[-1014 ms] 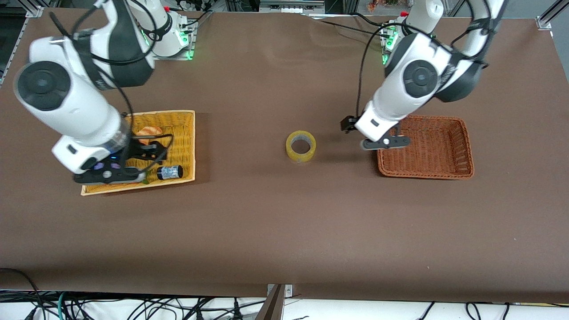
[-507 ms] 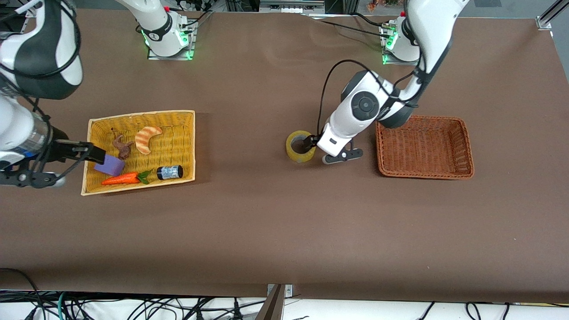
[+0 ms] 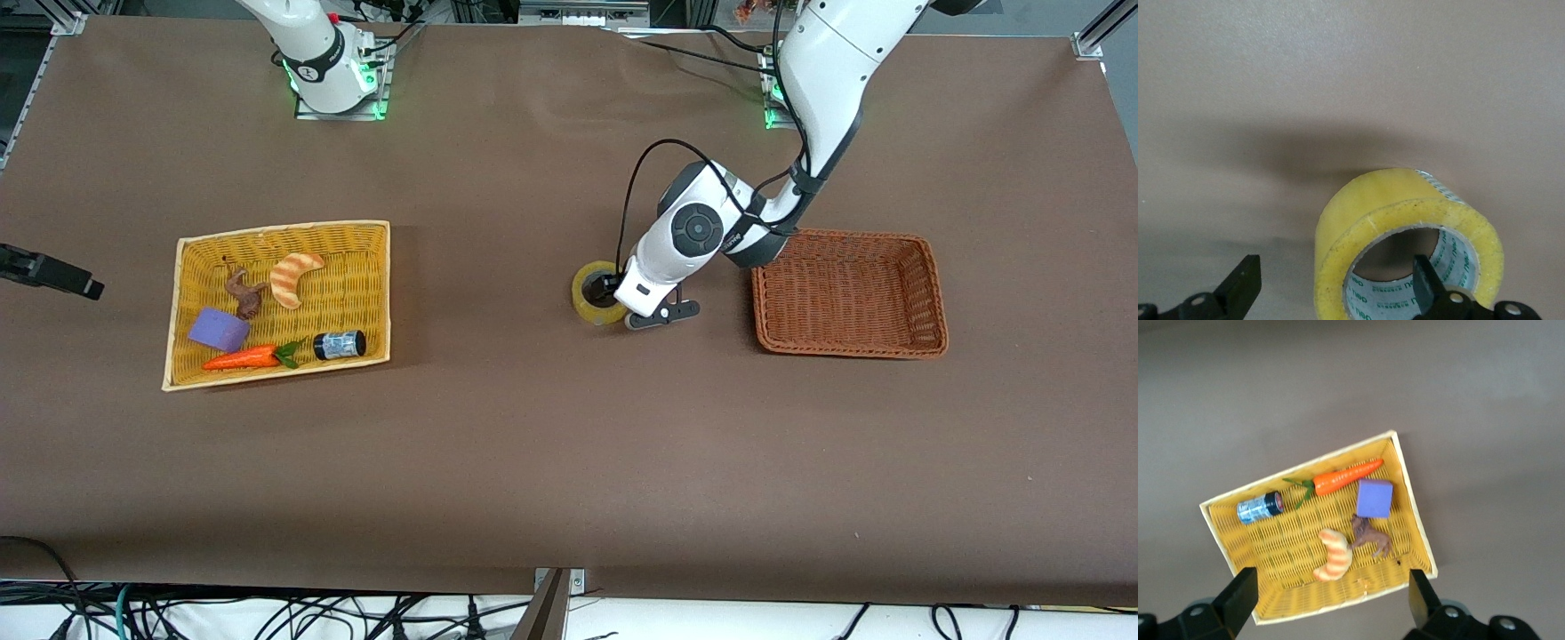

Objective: Transfer tape with both arms
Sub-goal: 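Grasp the tape rim with the left gripper while the right gripper retracts, then carry the tape into the brown basket with the left gripper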

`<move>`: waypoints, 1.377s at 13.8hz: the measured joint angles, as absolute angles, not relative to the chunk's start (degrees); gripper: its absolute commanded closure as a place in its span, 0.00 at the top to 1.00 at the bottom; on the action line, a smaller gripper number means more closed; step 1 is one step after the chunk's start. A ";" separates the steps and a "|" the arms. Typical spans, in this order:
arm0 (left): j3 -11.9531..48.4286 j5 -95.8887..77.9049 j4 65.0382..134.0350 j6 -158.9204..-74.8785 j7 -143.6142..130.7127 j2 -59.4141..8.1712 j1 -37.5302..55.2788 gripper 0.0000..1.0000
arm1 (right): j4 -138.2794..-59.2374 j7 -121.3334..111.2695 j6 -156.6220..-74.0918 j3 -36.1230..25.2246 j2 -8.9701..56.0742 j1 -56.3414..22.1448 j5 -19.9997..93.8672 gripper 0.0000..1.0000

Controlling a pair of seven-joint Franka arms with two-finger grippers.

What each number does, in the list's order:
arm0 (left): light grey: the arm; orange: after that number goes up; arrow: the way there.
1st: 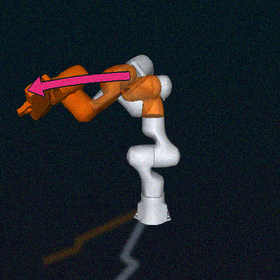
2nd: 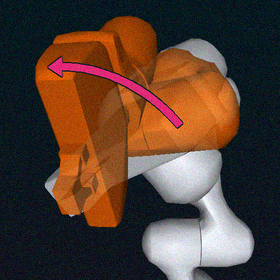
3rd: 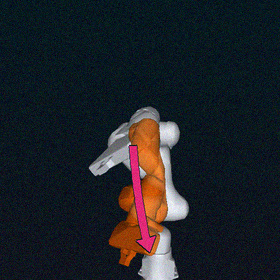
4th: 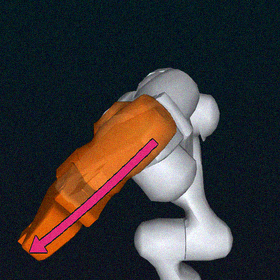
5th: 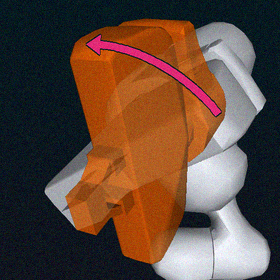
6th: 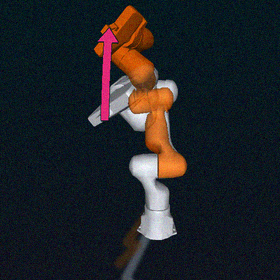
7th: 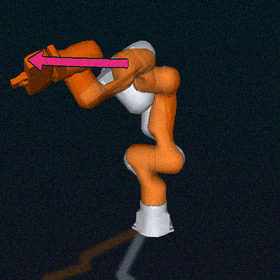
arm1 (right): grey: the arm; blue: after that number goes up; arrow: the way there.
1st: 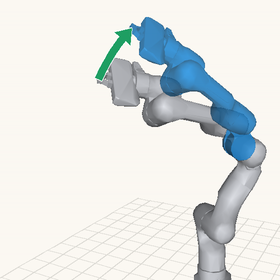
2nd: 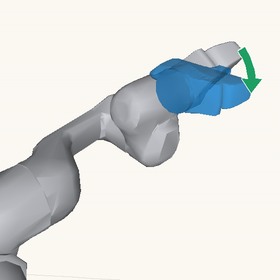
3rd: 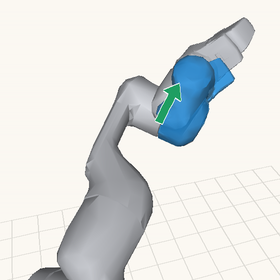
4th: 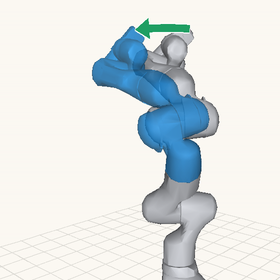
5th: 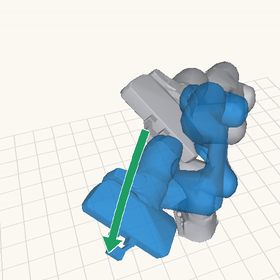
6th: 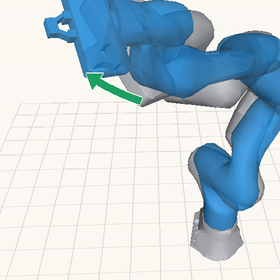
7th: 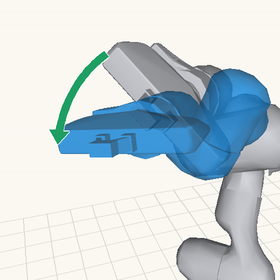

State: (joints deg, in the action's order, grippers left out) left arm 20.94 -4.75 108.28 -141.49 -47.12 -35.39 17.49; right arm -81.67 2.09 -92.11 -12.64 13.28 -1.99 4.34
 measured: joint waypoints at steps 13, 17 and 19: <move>20.09 -4.65 106.42 -127.81 -40.13 -30.30 14.52 0.00 | -96.10 2.13 -92.21 -1.72 0.98 4.45 0.12 1.00; 19.65 -4.58 111.87 -119.24 -23.21 -16.66 4.21 0.00 | -96.70 2.13 -92.25 -0.54 1.38 5.35 -0.46 1.00; 18.46 -4.56 117.71 -119.13 -12.56 -11.23 -0.46 0.00 | -96.56 2.13 -92.37 -0.55 2.03 5.76 -0.48 1.00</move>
